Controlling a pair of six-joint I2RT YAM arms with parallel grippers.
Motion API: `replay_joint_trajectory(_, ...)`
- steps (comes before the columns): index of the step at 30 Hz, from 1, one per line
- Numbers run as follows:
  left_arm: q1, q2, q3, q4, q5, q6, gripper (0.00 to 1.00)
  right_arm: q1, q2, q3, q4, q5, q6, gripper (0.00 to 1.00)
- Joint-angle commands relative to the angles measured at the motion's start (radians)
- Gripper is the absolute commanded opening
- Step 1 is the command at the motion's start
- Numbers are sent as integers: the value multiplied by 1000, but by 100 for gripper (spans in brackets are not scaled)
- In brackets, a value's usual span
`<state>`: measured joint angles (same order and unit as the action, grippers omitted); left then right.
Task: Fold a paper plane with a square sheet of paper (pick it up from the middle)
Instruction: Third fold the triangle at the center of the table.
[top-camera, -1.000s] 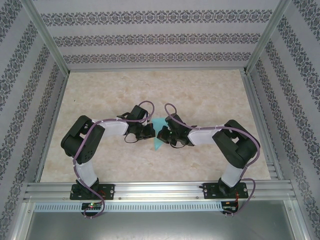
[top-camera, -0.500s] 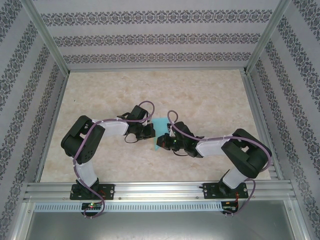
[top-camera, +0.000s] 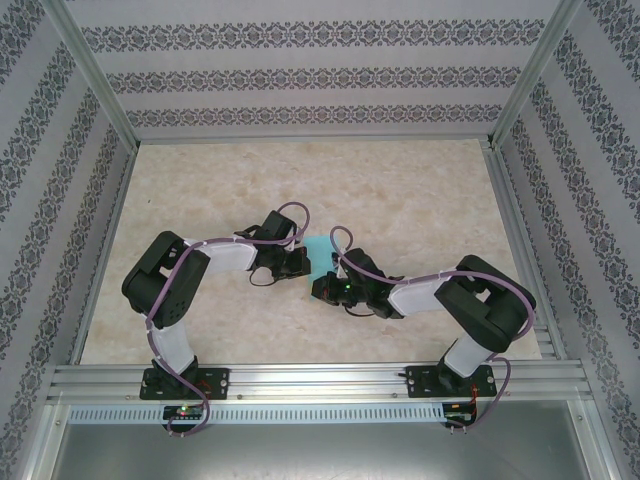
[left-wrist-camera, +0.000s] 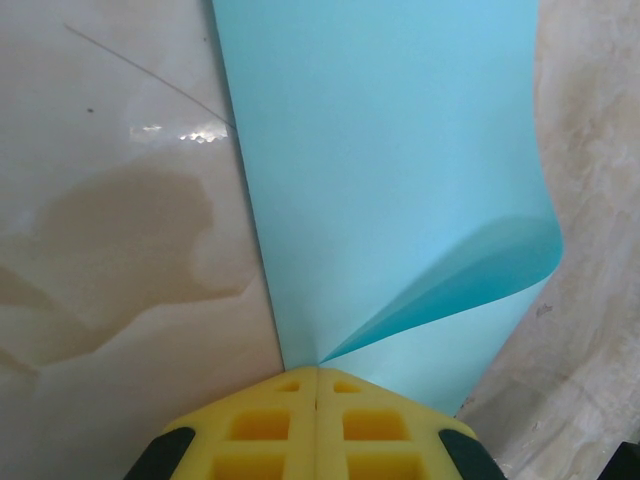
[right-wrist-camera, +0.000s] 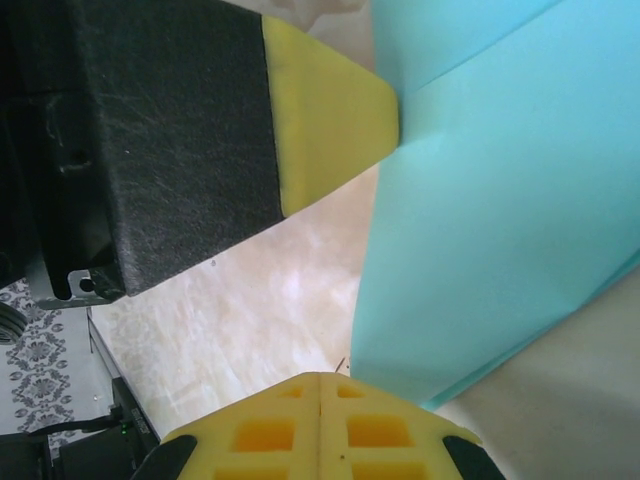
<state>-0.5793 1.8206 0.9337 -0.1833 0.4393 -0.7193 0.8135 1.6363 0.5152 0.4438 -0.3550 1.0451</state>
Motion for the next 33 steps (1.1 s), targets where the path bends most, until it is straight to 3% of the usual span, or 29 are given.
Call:
replay_joint_trajectory(1,-15,51,-49,-88,-127,22,0,12,24,-3,-4,24,-16,0)
replay_joint_trajectory(19,-14,48,-53,-91,-135,20,0,14,76,32,-51,17,-31,0)
replay_joint_trajectory(33,-15,45,-35,-103,-127,46,0,-26,-112,74,-261,142,-98,0)
